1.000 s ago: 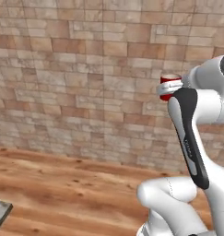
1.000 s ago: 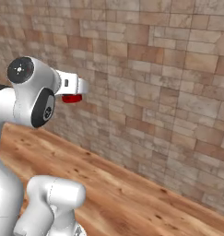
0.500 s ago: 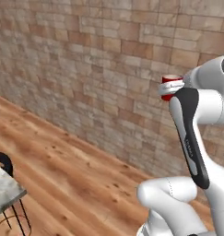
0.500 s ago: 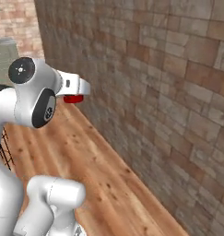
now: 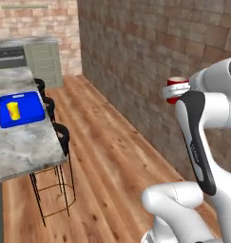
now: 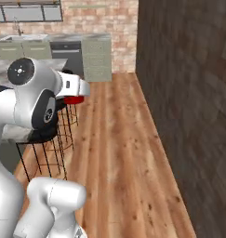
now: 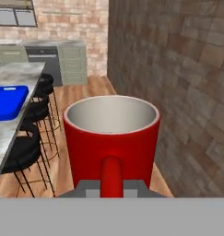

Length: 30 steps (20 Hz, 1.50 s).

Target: There is a tray on the dining counter. Grab the cup, mug, and pitcher and place them on the tray. The pitcher may be placed next to the tray if it cannot fit the tray.

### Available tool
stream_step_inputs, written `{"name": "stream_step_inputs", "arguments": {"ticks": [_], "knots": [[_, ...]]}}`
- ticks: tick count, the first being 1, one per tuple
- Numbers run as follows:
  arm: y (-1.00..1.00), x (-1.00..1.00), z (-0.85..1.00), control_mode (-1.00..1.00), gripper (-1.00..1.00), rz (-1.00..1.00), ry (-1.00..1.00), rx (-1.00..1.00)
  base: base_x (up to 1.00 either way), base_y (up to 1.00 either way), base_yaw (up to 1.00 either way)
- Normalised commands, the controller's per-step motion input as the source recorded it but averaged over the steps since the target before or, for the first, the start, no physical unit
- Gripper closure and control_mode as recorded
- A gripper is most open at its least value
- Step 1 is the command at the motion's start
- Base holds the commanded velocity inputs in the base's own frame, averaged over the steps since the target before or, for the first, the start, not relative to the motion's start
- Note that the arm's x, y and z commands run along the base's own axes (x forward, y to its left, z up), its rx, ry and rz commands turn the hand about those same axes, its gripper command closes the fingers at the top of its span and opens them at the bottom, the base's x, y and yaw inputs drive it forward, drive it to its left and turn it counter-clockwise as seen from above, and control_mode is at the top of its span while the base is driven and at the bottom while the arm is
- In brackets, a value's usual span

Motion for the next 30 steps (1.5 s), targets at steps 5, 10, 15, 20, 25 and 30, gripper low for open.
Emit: {"name": "stream_step_inputs", "arguments": {"ticks": [5, 10, 15, 20, 25, 30], "knots": [[0.00, 0.00, 0.00, 1.00, 1.00, 0.00, 0.00, 0.00, 0.03, -0.55, 0.72], [0.00, 0.00, 0.00, 1.00, 1.00, 0.00, 0.00, 0.00, 0.00, -0.88, 0.60], [0.00, 0.00, 0.00, 1.00, 1.00, 0.00, 0.00, 0.00, 0.02, -1.00, 0.49], [0.00, 0.00, 0.00, 1.00, 1.00, 0.00, 0.00, 0.00, 0.49, -0.78, 0.51], [0.00, 0.00, 0.00, 1.00, 1.00, 0.00, 0.00, 0.00, 1.00, -0.19, 0.50], [0.00, 0.00, 0.00, 1.00, 1.00, 0.00, 0.00, 0.00, 0.79, -0.41, 0.65]]}}
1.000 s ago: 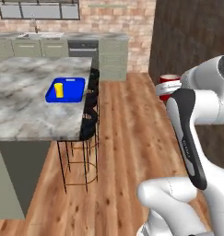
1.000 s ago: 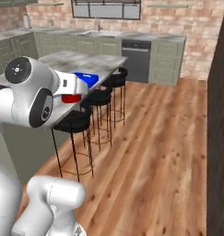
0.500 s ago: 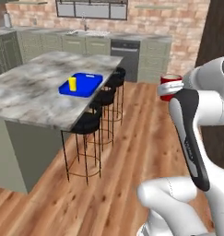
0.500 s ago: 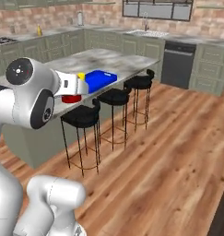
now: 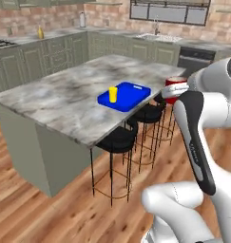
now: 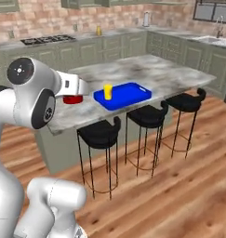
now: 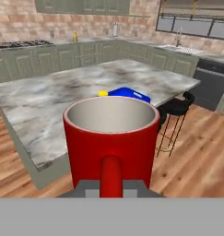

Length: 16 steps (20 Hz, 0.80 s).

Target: There is a tray on the dining counter. Grab the cup, mug, and pitcher and place them on the tray. The pitcher may be placed next to the tray if it cannot fit the tray.

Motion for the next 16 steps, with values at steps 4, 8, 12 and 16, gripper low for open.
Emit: {"name": "stream_step_inputs", "arguments": {"ticks": [4, 8, 12, 16], "knots": [[0.00, 0.00, 0.00, 1.00, 1.00, 0.00, 0.00, 0.00, 0.58, -0.48, 0.66], [0.00, 0.00, 0.00, 1.00, 1.00, 0.00, 0.00, 0.00, 0.38, -0.69, 0.57], [0.00, 0.00, 0.00, 1.00, 1.00, 0.00, 0.00, 0.00, 0.18, -0.81, 0.45], [0.00, 0.00, 0.00, 1.00, 1.00, 0.00, 0.00, 0.00, 0.04, -0.97, 0.34]]}}
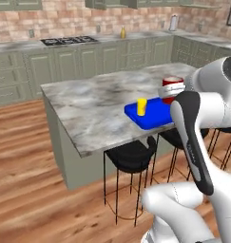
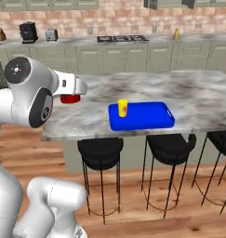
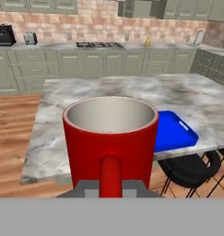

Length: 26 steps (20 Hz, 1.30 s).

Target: There is a tray on the dining counter. Grab the cup, mug, and pitcher and place them on the tray. The pitcher may be placed next to the tray if it cannot fit the tray.

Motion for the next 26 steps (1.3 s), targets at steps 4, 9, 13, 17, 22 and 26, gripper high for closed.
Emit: {"name": "stream_step_inputs", "arguments": {"ticks": [4, 9, 13, 17, 22, 26], "knots": [[0.00, 0.00, 0.00, 1.00, 1.00, 0.00, 0.00, 0.00, 0.05, -0.94, 0.30], [0.00, 0.00, 0.00, 1.00, 1.00, 0.00, 0.00, 0.00, 0.18, -0.74, 0.20], [0.00, 0.00, 0.00, 1.00, 1.00, 0.00, 0.00, 0.00, 0.36, -0.60, 0.16], [0.00, 0.00, 0.00, 1.00, 1.00, 0.00, 0.00, 0.00, 0.30, -0.57, 0.24], [0.00, 0.00, 0.00, 1.00, 1.00, 0.00, 0.00, 0.00, 0.58, -0.18, 0.28], [0.00, 0.00, 0.00, 1.00, 1.00, 0.00, 0.00, 0.00, 0.72, 0.00, 0.21]]}}
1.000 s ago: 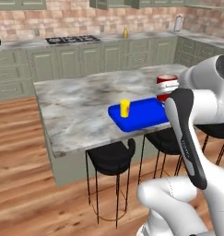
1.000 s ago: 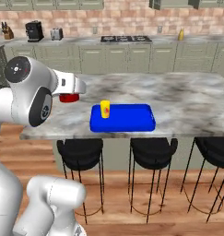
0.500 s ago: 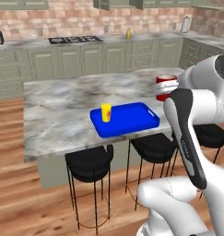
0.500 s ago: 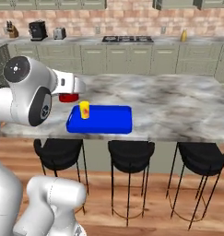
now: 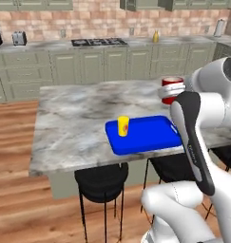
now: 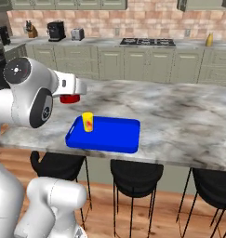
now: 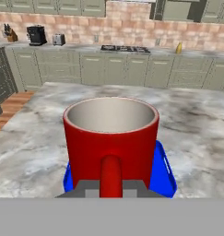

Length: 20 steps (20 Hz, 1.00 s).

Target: There is a tray on the dining counter. Grab the cup, mug, and pitcher and place them on the tray. The pitcher may be placed next to the tray if it cannot fit the tray.

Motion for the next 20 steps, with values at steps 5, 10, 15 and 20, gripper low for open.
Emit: {"name": "stream_step_inputs", "arguments": {"ticks": [5, 10, 15, 20], "knots": [[0.00, 0.00, 0.00, 1.00, 1.00, 0.00, 0.00, 0.00, 0.46, -0.14, 0.17], [0.00, 0.00, 0.00, 1.00, 1.00, 0.00, 0.00, 0.00, 0.13, -0.07, 0.09], [0.00, 0.00, -0.01, -1.00, 1.00, 0.00, 0.00, 0.00, 0.00, 0.00, 0.00], [-0.46, 0.00, -0.39, -1.00, 1.00, 0.12, 0.00, 0.00, 0.00, 0.00, 0.00]]}}
